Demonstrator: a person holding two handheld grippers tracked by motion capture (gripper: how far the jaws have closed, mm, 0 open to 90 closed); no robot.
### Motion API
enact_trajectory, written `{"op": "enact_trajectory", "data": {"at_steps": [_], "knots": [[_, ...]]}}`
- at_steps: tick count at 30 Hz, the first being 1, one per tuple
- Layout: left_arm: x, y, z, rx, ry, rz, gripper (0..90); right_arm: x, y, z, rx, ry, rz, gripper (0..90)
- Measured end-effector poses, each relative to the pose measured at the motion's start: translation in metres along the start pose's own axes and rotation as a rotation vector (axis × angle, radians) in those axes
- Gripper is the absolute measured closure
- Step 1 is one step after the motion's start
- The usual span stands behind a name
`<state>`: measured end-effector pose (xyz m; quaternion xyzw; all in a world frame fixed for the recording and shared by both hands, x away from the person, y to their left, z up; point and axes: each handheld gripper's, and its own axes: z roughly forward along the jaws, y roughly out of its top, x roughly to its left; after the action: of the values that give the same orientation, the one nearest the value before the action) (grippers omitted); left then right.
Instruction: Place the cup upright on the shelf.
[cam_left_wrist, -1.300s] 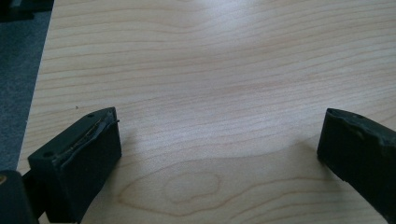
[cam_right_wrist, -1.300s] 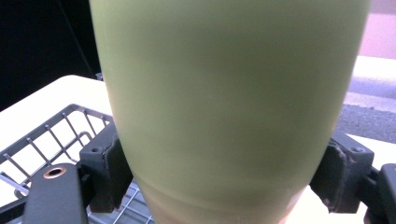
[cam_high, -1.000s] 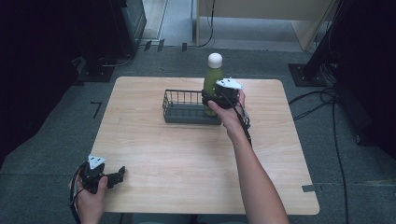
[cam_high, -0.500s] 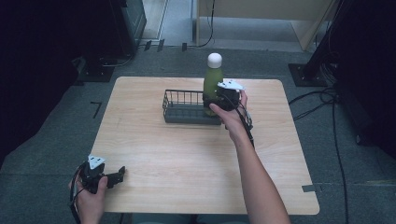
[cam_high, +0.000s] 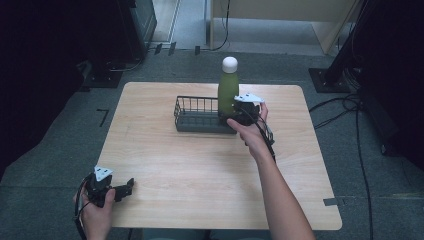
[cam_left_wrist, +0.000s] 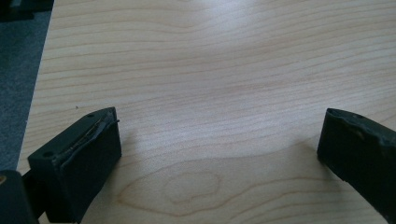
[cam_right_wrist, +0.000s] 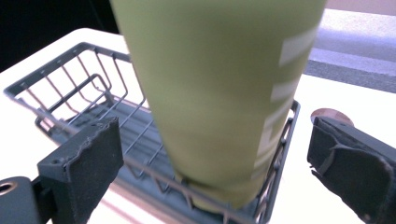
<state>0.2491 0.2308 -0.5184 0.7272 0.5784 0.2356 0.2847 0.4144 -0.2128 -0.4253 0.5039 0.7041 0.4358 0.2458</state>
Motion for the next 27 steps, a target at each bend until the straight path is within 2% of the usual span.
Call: {"op": "enact_trajectory", "data": {"at_steps": [2,13,21,24,27], "knots": [[0.000,0.000,0.000,0.001,0.001,-0.001,0.1,-0.001,-0.003,-0.003,0.012,-0.006,-0.012,0.8],[0.000,0.003,0.002,0.000,0.008,-0.007,0.1,-0.016,-0.015,-0.026,0.031,-0.005,0.005,0.0],[0.000,0.004,0.004,0.002,0.009,-0.009,0.1,-0.027,-0.032,-0.059,0.024,-0.004,0.013,0.0],[0.000,0.004,0.004,0.002,0.010,-0.011,0.1,-0.029,-0.036,-0.066,0.022,-0.004,0.014,0.0],[0.000,0.004,0.004,0.002,0.010,-0.012,0.1,-0.033,-0.042,-0.077,0.010,-0.005,0.030,0.0]]}}
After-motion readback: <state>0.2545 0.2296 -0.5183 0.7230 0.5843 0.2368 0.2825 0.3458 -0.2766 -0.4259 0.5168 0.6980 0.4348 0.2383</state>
